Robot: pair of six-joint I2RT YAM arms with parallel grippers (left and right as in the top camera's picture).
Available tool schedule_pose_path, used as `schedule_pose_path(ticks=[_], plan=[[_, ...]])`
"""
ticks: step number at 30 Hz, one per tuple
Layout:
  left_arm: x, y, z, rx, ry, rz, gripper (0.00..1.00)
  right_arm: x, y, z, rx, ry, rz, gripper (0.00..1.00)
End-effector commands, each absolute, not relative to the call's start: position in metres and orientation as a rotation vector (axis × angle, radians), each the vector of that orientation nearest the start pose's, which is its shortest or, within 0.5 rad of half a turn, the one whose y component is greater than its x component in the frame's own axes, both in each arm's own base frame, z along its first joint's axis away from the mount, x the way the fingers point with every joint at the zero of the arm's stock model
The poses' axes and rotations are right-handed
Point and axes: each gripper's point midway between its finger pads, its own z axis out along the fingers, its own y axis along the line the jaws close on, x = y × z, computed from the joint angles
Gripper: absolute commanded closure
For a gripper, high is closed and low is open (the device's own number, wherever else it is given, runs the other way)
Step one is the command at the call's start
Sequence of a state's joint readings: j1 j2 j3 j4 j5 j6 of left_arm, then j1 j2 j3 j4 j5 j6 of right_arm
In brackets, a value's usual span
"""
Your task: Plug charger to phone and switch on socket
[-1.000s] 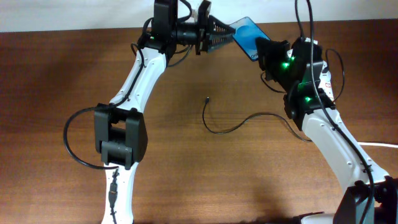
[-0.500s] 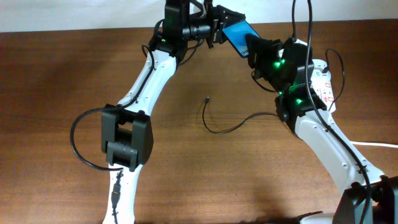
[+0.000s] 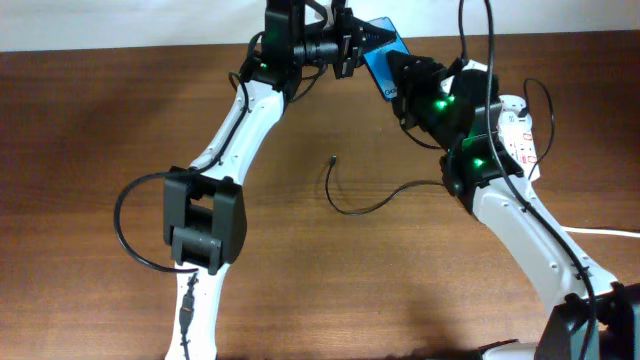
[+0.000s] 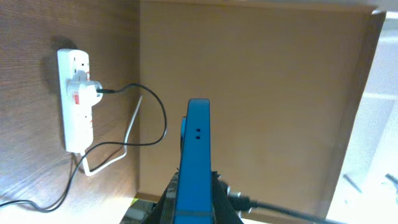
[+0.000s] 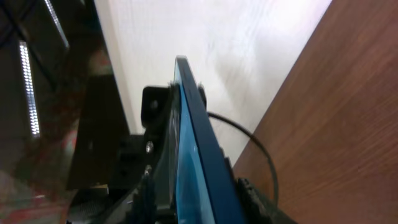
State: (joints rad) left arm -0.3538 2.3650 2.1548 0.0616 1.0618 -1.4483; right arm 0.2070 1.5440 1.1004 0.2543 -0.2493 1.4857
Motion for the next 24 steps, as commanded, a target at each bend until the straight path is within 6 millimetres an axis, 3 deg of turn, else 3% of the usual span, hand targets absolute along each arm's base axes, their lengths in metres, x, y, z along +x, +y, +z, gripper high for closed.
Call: schedule_pose_path(ticks=[1, 3, 5, 8, 9, 11, 12, 15, 20, 24], plan=[[0.534, -0.318, 0.267, -0.099, 2.264, -1.962, 1.00, 0.480, 0.118, 0.285, 0.846, 1.766, 1.312, 0.51], [0.535, -0.291, 0.244, -0.101, 2.328, -1.890, 1.00, 0.475, 0.102, 0.260, 0.830, 1.879, 1.245, 0.52], [0.533, -0.264, 0.237, -0.018, 2.325, -1.874, 1.00, 0.463, 0.098, 0.233, 0.760, 2.020, 1.144, 0.51], [0.531, -0.230, 0.221, -0.073, 2.374, -1.853, 1.00, 0.444, 0.098, 0.199, 0.690, 2.191, 1.020, 0.51], [0.527, -0.227, 0.220, -0.057, 2.378, -1.864, 1.00, 0.438, 0.100, 0.190, 0.648, 2.241, 0.987, 0.51], [0.506, -0.223, 0.245, 0.111, 2.281, -2.085, 1.00, 0.430, 0.113, 0.173, 0.578, 2.319, 0.960, 0.52], [0.500, -0.218, 0.253, 0.147, 2.247, -2.159, 1.00, 0.427, 0.131, 0.160, 0.521, 2.368, 0.965, 0.53], [0.503, -0.209, 0.253, 0.124, 2.242, -2.157, 1.00, 0.426, 0.171, 0.136, 0.431, 2.429, 0.998, 0.57], [0.501, -0.211, 0.254, 0.124, 2.245, -2.171, 1.00, 0.430, 0.184, 0.085, 0.480, 2.519, 1.002, 0.62], [0.502, -0.208, 0.253, 0.114, 2.245, -2.163, 1.00, 0.435, 0.191, 0.059, 0.489, 2.541, 1.001, 0.64]])
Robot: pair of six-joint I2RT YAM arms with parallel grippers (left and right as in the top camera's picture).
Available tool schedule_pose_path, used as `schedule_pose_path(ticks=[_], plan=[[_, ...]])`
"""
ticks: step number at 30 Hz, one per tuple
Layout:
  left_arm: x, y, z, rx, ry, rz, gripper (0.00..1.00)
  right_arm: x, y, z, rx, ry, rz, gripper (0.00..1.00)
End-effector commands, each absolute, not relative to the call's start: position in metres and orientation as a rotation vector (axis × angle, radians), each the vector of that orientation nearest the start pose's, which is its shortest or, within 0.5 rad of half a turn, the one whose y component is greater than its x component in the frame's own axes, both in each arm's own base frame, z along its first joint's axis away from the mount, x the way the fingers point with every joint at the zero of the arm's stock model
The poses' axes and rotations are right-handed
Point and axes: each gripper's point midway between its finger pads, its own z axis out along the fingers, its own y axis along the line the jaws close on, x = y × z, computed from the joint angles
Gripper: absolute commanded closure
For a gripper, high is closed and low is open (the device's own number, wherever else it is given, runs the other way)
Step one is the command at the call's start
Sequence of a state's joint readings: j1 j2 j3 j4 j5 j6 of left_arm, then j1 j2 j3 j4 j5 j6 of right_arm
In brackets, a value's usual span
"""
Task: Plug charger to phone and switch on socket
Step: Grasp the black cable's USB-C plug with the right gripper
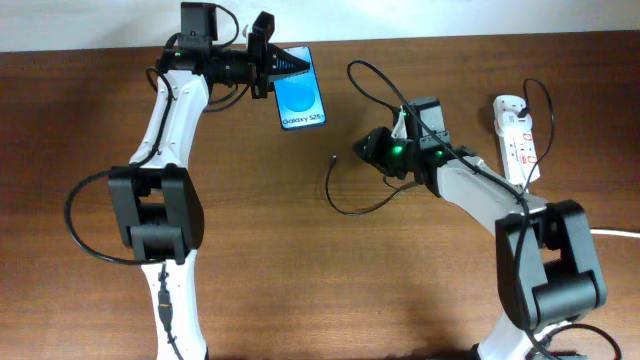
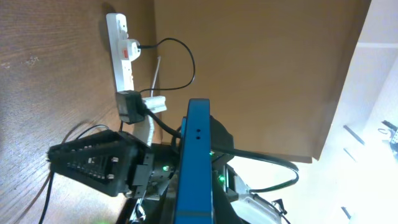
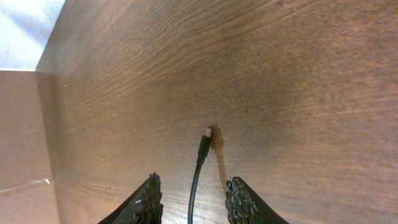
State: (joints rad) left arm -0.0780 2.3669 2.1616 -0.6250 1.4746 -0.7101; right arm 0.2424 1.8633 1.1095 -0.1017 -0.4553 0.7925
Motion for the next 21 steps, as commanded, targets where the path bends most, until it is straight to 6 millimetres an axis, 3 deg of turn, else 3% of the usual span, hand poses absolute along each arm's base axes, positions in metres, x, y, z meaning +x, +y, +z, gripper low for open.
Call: schedule_pose_path(ticks=[1, 5, 9, 14, 21], plan=[[0.503, -0.207, 0.253, 0.111, 2.243, -2.163, 1.00, 0.435, 0.193, 0.056, 0.484, 2.543, 1.002, 0.64], [0.505, -0.197, 0.252, 0.014, 2.272, -2.186, 1.00, 0.436, 0.208, 0.048, 0.442, 2.538, 0.989, 0.64], [0.506, -0.194, 0.252, 0.000, 2.272, -2.188, 1.00, 0.435, 0.235, 0.027, 0.419, 2.542, 1.034, 0.64], [0.506, -0.194, 0.252, 0.000, 2.272, -2.188, 1.00, 0.425, 0.248, 0.000, 0.439, 2.596, 1.038, 0.65], [0.506, -0.194, 0.252, 0.000, 2.272, -2.188, 1.00, 0.418, 0.258, -0.016, 0.451, 2.631, 1.061, 0.67]])
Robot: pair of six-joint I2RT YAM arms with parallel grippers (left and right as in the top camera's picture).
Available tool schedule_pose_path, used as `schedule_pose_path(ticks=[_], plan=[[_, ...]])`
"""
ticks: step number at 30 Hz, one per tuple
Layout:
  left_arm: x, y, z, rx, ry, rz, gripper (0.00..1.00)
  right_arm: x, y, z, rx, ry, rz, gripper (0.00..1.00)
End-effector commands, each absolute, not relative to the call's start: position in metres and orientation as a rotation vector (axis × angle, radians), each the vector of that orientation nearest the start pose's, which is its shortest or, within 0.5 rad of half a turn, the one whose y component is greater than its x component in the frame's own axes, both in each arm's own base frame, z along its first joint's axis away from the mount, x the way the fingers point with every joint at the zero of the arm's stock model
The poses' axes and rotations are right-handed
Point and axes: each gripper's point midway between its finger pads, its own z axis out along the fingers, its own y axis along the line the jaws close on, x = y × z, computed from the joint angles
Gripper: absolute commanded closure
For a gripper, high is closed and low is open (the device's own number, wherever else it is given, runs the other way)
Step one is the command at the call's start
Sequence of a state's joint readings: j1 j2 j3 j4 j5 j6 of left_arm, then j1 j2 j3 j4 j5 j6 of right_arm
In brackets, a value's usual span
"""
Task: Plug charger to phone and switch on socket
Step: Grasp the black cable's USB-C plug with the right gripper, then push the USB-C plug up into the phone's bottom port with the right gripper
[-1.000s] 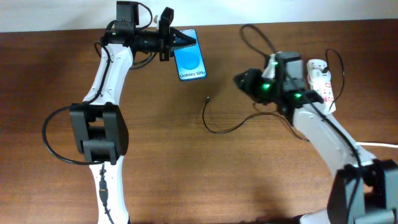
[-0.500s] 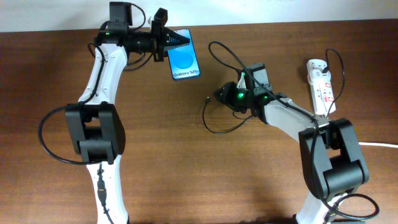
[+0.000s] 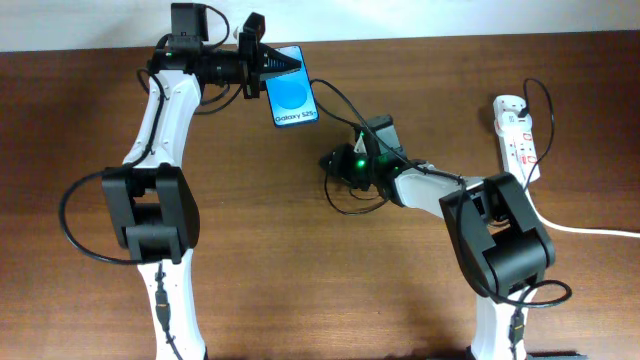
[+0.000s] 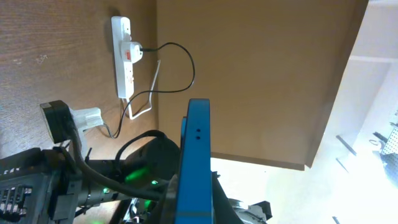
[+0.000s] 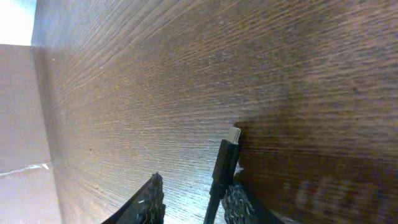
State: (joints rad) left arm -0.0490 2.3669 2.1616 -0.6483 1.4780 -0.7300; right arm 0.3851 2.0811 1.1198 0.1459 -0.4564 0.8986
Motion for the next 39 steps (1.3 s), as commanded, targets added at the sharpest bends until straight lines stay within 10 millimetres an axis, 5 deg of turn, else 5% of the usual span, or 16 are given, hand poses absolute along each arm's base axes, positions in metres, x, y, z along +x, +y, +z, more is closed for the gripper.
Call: schedule_pose_path(ticks=[1, 6, 9, 12, 15, 19, 22, 23, 27, 33, 37, 39], plan=[[0.506, -0.194, 0.252, 0.000, 2.272, -2.188, 1.00, 0.418, 0.258, -0.016, 0.449, 2.629, 1.063, 0.70], [0.506, -0.194, 0.252, 0.000, 2.272, -2.187, 1.00, 0.410, 0.258, -0.020, 0.423, 2.666, 1.057, 0.87], [0.506, -0.193, 0.252, 0.000, 2.272, -2.186, 1.00, 0.408, 0.262, -0.006, 0.224, 2.642, 1.187, 0.96], [0.507, -0.194, 0.251, 0.005, 2.271, -2.172, 1.00, 0.430, 0.256, 0.060, -0.165, 2.456, 1.365, 0.96], [0.508, -0.193, 0.250, 0.027, 2.262, -2.153, 1.00, 0.429, 0.223, 0.103, -0.313, 2.462, 1.265, 0.96], [0.502, -0.197, 0.255, 0.103, 2.227, -2.188, 1.00, 0.393, 0.167, 0.231, -0.411, 2.287, 1.212, 0.96], [0.491, -0.215, 0.259, 0.192, 2.212, -2.226, 1.00, 0.352, 0.151, 0.306, -0.445, 2.126, 1.251, 0.96], [0.488, -0.223, 0.259, 0.211, 2.218, -2.233, 1.00, 0.341, 0.152, 0.316, -0.457, 2.110, 1.259, 0.96], [0.483, -0.233, 0.259, 0.238, 2.226, -2.243, 1.00, 0.333, 0.164, 0.299, -0.243, 2.266, 1.337, 0.96], [0.491, -0.220, 0.260, 0.236, 2.198, -2.215, 1.00, 0.332, 0.228, 0.269, -0.093, 2.179, 1.697, 0.96], [0.491, -0.220, 0.260, 0.238, 2.196, -2.213, 1.00, 0.320, 0.276, 0.249, -0.049, 2.234, 1.755, 0.96], [0.491, -0.220, 0.260, 0.238, 2.196, -2.213, 1.00, 0.323, 0.284, 0.243, -0.050, 2.236, 1.766, 0.96]])
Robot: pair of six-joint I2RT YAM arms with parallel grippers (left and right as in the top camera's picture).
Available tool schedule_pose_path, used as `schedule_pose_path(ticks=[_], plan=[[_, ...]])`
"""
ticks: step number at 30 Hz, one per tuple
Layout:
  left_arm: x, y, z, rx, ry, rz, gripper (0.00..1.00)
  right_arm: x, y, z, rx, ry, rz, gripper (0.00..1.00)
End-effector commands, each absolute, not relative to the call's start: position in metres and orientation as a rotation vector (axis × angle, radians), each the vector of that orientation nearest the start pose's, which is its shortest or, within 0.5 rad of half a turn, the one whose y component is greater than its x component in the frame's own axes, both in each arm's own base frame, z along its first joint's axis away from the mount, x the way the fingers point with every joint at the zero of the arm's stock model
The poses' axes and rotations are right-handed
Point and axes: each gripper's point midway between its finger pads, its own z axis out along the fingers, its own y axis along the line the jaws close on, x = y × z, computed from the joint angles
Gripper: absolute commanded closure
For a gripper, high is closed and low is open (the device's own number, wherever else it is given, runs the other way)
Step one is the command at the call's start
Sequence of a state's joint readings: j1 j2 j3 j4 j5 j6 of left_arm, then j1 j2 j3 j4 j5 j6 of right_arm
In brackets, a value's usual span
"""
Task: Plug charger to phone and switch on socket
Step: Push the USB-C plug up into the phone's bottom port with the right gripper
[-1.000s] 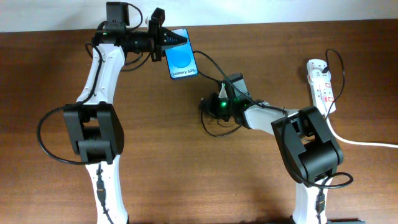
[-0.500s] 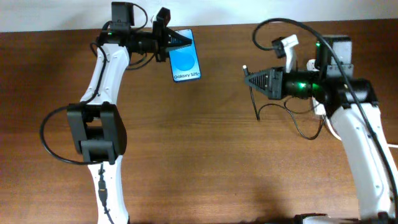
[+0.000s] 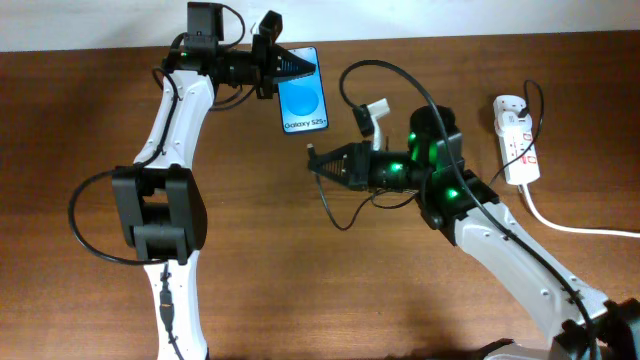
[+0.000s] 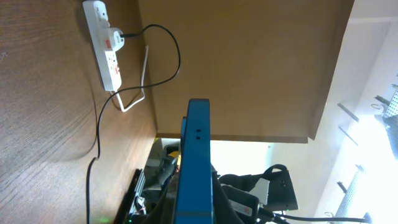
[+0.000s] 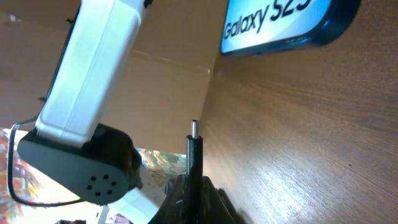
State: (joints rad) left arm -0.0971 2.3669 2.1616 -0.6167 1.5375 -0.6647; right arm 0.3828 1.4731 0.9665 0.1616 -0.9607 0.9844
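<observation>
My left gripper [image 3: 283,66] is shut on a blue phone [image 3: 303,91], held above the table's far middle with its lit "Galaxy S25" screen up; the left wrist view shows the phone's edge [image 4: 198,155] on end. My right gripper [image 3: 322,162] is shut on the black charger plug [image 5: 194,149], lifted off the table, its metal tip [image 3: 311,151] pointing left, just below the phone's lower end [image 5: 292,25]. The black cable [image 3: 335,205] trails down to the table. The white power strip [image 3: 515,140] lies at the far right with a plug in it.
A white cable [image 3: 580,228] runs from the strip off the right edge. The charger cable loops over my right arm [image 3: 480,210]. The left arm [image 3: 170,130] stretches along the table's left half. Bare wood lies in front.
My right gripper was open around the plug lying on the table; now it is shut on the plug and holds it raised, tip near the phone's lower end. The phone shifted slightly right.
Both grippers held the phone together at the table's far edge. Then only the left held it, while the right hovered open near the cable end. It straddled the plug on the table, and now holds the plug lifted below the phone.
</observation>
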Motion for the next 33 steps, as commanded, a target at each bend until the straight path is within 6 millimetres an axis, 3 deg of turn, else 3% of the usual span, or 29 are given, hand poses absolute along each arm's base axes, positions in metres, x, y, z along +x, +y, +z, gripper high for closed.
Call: schedule_pose_path(ticks=[1, 4, 8, 27, 33], plan=[[0.491, -0.220, 0.260, 0.238, 2.196, -2.213, 1.00, 0.328, 0.284, 0.239, -0.034, 2.236, 1.754, 0.96], [0.489, -0.223, 0.260, 0.247, 2.199, -2.217, 1.00, 0.339, 0.284, 0.228, 0.002, 2.238, 1.718, 0.96], [0.489, -0.224, 0.260, 0.248, 2.200, -2.219, 1.00, 0.345, 0.285, 0.239, -0.027, 2.171, 1.710, 0.96], [0.489, -0.224, 0.260, 0.248, 2.200, -2.218, 1.00, 0.346, 0.284, 0.235, 0.027, 2.198, 1.711, 0.96], [0.483, -0.237, 0.260, 0.279, 2.210, -2.232, 1.00, 0.348, 0.283, 0.237, 0.023, 2.185, 1.708, 0.96]])
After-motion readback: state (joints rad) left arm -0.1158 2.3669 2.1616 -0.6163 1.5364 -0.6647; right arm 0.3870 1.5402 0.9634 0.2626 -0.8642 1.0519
